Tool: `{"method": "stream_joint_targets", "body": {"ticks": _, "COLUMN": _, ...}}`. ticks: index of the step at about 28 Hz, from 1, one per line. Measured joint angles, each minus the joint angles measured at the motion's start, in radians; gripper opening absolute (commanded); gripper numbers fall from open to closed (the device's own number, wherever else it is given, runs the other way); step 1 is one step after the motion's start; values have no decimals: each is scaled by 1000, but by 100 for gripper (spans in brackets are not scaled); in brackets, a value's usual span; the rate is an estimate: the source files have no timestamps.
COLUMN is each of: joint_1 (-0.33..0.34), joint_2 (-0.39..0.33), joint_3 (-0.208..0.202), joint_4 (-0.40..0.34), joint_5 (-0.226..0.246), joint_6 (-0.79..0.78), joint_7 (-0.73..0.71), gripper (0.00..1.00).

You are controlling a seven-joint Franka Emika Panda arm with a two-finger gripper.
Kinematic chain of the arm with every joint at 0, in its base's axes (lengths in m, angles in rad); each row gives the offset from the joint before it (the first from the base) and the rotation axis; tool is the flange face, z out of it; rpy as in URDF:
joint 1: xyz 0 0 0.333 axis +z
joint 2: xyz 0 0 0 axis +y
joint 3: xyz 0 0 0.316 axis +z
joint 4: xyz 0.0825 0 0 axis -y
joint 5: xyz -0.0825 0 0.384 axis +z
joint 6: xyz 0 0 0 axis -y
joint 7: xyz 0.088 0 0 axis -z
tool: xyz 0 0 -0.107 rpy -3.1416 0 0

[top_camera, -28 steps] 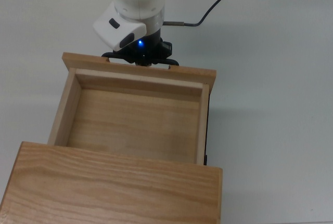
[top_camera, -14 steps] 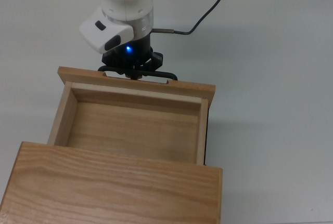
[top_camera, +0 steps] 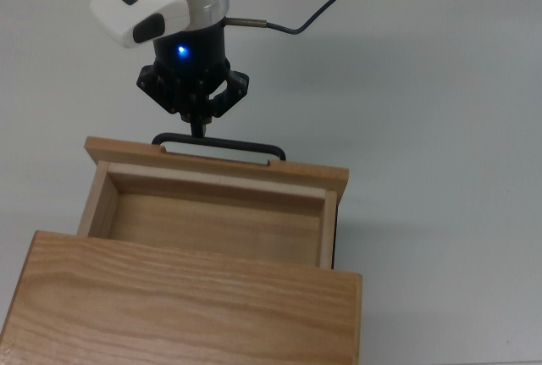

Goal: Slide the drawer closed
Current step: 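Push the drawer front with the gripper into the wooden cabinet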

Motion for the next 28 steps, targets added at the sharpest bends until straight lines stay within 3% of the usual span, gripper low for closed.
{"method": "stream_joint_targets", "body": {"ticks": 4, "joint_1": 0, "joint_2": 9, "joint_3": 0, "joint_4": -3, "joint_5": 0, "joint_6": 82, "joint_7": 0, "gripper": 0}}
{"method": "stream_joint_targets", "body": {"ticks": 16, "joint_1": 1, "joint_2": 127, "joint_3": 0, "joint_4": -7, "joint_5": -31, "joint_6": 377, "joint_7": 0, "gripper": 0}}
{"method": "stream_joint_targets", "body": {"ticks": 28, "joint_1": 1, "joint_2": 147, "joint_3": 0, "joint_4": -23, "joint_5": -33, "joint_6": 587, "joint_7": 0, "gripper": 0}}
